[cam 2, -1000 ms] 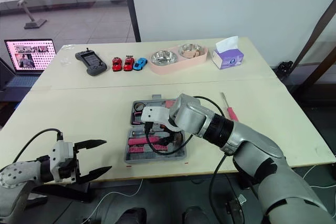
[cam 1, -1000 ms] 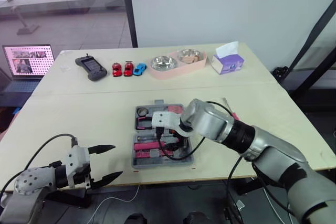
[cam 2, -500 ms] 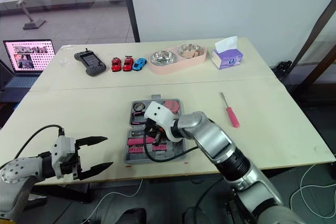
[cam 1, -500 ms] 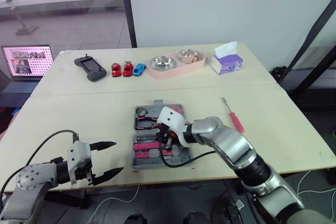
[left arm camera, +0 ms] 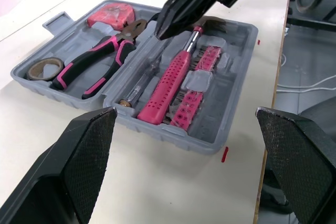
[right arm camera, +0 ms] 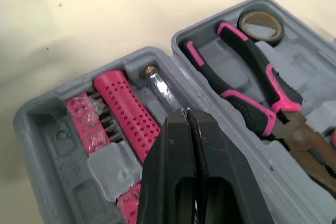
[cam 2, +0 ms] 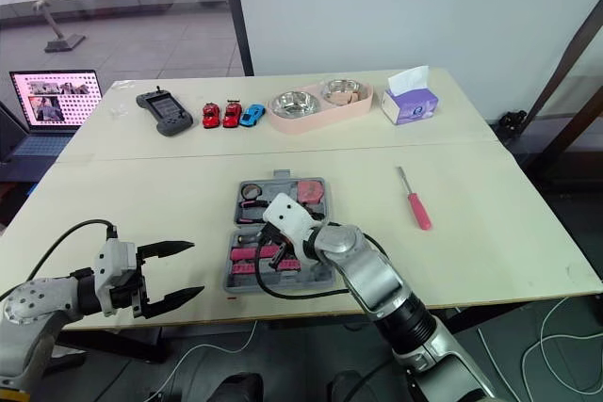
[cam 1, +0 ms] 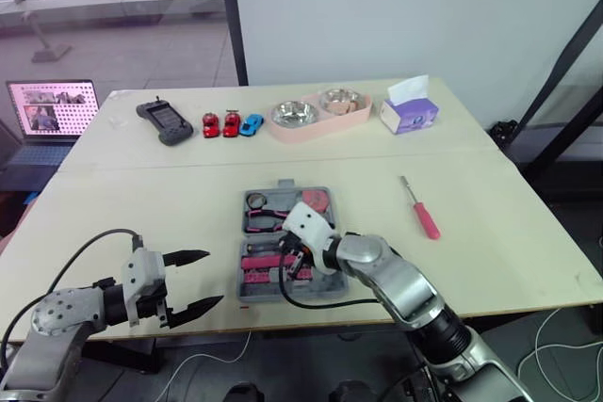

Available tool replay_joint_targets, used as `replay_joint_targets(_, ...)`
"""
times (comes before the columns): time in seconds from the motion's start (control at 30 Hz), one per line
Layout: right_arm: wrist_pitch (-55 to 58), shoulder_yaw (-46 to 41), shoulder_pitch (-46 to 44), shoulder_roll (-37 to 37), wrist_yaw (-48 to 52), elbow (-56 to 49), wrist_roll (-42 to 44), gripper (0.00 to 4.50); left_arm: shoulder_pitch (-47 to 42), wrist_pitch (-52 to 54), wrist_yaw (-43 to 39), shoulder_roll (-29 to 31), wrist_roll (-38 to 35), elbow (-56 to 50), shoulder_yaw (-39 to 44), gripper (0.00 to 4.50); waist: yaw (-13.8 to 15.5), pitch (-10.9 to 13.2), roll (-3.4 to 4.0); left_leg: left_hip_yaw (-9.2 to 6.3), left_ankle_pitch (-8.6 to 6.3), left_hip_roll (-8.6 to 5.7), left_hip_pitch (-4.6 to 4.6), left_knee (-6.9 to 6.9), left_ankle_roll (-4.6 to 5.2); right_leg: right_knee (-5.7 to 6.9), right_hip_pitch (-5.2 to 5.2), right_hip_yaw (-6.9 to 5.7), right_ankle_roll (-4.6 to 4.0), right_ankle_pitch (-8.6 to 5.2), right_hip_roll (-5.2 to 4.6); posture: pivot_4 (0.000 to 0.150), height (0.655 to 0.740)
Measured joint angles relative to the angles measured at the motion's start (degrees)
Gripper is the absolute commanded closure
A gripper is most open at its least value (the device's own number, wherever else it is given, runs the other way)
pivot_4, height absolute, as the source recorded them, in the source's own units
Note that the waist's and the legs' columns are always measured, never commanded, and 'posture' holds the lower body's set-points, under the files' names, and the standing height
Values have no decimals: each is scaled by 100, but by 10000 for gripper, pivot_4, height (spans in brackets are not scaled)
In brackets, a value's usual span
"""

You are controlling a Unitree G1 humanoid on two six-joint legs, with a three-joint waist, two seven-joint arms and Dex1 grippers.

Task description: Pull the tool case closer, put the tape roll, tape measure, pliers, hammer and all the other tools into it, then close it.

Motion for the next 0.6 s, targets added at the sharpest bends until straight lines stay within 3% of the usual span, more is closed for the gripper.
replay_joint_targets(0.23, -121, 1, 89, 2, -9, 7, -46, 44226, -3, 7, 0, 0, 0, -3, 0, 0, 9, -1, -1, 0, 1, 0, 0, -1, -2, -1, 1, 0, 0, 0, 0, 1500, 7400)
replay_joint_targets(0.33, -677, 68, 937, 4, -215, 269, -176, 44226, 13, 24, -9, 50, -5, -10, 14, 0, 46, -14, -21, -2, -2, 0, 8, -5, 3, -3, 11, -4, 0, 0, -1, 1500, 7400)
replay_joint_targets(0.5, -1063, 183, 1233, 43, -276, 403, -360, 44226, 7, 81, -28, 118, -9, -84, 28, 0, 15, -20, -21, 7, -9, 1, 103, -21, 15, -11, 98, 5, 0, -1, -1, 1500, 7400)
replay_joint_targets(0.6, -1114, 149, 1286, 64, -280, 405, -395, 44226, 8, 88, -35, 120, -10, -110, 31, 0, 23, -24, -25, 6, -10, 2, 110, -24, 17, -17, 106, 6, 0, -2, 0, 1500, 7400)
